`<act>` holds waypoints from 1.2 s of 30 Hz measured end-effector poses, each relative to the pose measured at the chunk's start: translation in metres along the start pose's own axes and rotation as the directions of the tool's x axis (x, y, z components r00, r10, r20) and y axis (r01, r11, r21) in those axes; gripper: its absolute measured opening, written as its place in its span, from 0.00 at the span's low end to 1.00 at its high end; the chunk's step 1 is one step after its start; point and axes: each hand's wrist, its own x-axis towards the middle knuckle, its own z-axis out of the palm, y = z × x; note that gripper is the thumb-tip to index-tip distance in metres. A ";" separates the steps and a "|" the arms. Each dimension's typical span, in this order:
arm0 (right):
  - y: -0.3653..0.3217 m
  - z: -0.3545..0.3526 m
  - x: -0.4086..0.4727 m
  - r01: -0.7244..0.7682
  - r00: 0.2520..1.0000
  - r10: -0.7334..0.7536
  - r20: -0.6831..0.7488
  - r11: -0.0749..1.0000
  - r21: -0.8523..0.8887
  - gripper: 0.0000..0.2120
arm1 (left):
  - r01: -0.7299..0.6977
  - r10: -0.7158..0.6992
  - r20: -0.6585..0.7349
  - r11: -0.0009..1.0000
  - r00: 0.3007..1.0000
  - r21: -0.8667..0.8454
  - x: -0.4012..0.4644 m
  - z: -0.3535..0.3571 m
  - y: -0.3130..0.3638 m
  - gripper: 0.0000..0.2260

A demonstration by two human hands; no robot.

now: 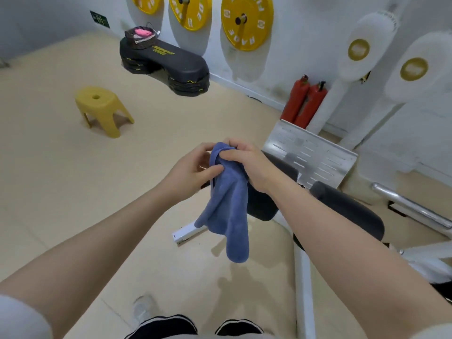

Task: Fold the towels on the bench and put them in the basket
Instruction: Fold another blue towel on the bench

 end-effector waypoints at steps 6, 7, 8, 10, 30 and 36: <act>-0.021 0.102 0.117 0.014 0.991 -0.011 -0.135 1.000 0.026 0.11 | 0.052 -0.050 -0.032 0.996 0.998 0.068 0.041 -0.147 -0.042 0.03; -0.021 0.115 0.134 0.012 0.987 -0.009 -0.159 1.000 0.021 0.10 | 0.072 -0.070 -0.028 0.994 0.997 0.077 0.049 -0.166 -0.049 0.05; -0.020 0.125 0.151 0.005 0.982 -0.004 -0.189 1.000 0.009 0.08 | 0.090 -0.089 -0.014 0.992 0.996 0.091 0.059 -0.184 -0.056 0.05; -0.017 0.137 0.184 -0.022 0.967 0.007 -0.254 0.998 -0.056 0.06 | 0.104 -0.107 0.015 0.986 0.994 0.130 0.082 -0.215 -0.072 0.05; -0.101 0.018 0.698 -0.228 0.937 0.069 -0.343 0.863 -0.450 0.10 | 0.023 -0.081 0.175 0.950 0.981 0.310 0.569 -0.478 -0.181 0.05; -0.139 -0.026 0.850 -0.206 0.937 0.014 -0.349 0.828 -0.521 0.12 | -0.036 0.001 0.087 0.914 0.996 0.403 0.727 -0.530 -0.212 0.19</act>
